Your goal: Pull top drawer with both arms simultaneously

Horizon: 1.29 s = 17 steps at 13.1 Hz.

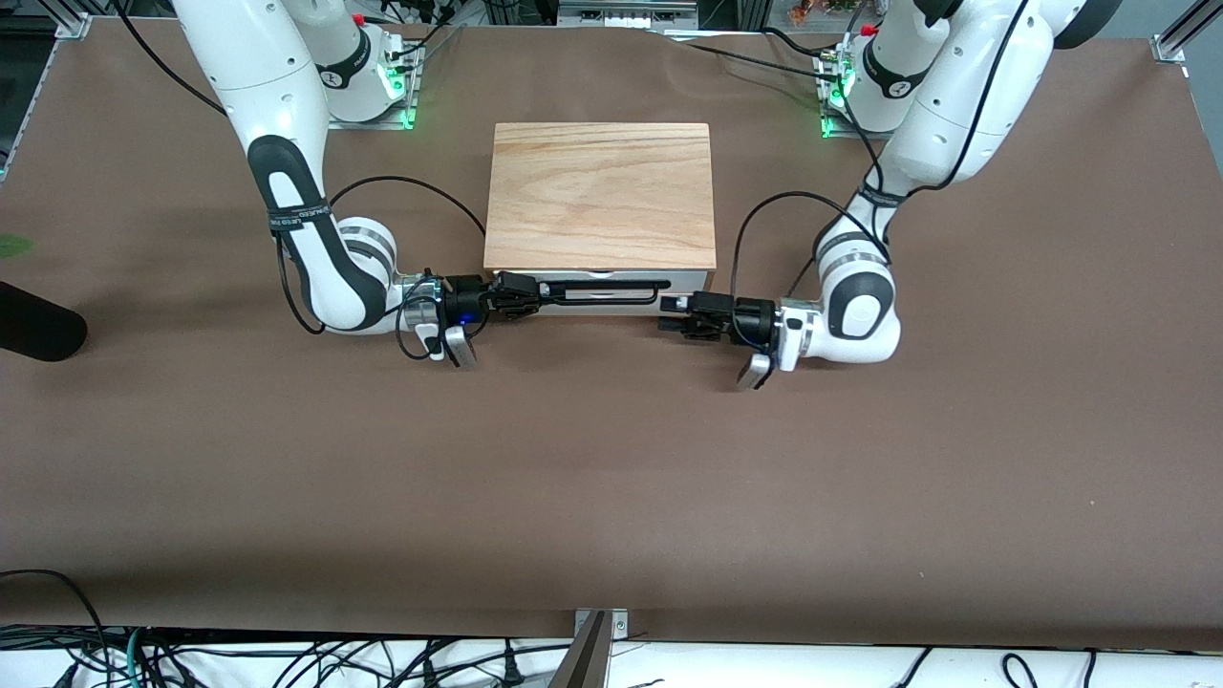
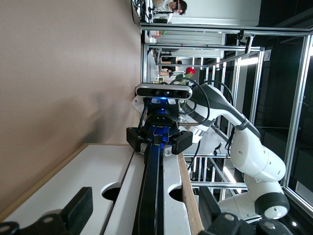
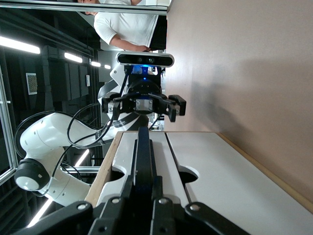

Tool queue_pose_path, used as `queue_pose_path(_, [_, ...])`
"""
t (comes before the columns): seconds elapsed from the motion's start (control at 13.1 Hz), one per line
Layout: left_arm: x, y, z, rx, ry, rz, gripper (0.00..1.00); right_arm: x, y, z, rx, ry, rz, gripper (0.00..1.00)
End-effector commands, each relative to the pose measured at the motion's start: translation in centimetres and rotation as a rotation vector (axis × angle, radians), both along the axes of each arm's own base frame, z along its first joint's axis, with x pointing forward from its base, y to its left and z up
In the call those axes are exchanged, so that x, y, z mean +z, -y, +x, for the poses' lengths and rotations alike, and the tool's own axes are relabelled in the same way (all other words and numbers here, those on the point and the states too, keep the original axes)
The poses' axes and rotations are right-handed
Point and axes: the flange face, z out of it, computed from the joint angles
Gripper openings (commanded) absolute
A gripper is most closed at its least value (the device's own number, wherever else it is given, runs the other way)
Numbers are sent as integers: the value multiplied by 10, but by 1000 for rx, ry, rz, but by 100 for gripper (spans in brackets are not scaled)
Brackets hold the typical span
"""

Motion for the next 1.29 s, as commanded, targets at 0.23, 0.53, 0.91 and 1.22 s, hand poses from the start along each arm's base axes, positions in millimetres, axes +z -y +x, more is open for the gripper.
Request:
queue_pose_path(0.23, [20, 12, -29, 26, 0, 39, 90, 4, -3, 7, -8, 24, 21, 0])
queue_pose_path(0.53, [21, 10, -33, 24, 6, 42, 78, 4, -3, 7, -9, 26, 21, 0])
queue_pose_path(0.91, [18, 9, -38, 19, 38, 43, 37, 5, -5, 7, -5, 25, 22, 0])
queue_pose_path(1.22, [13, 8, -39, 17, 57, 43, 1, 4, -3, 7, -8, 25, 23, 0])
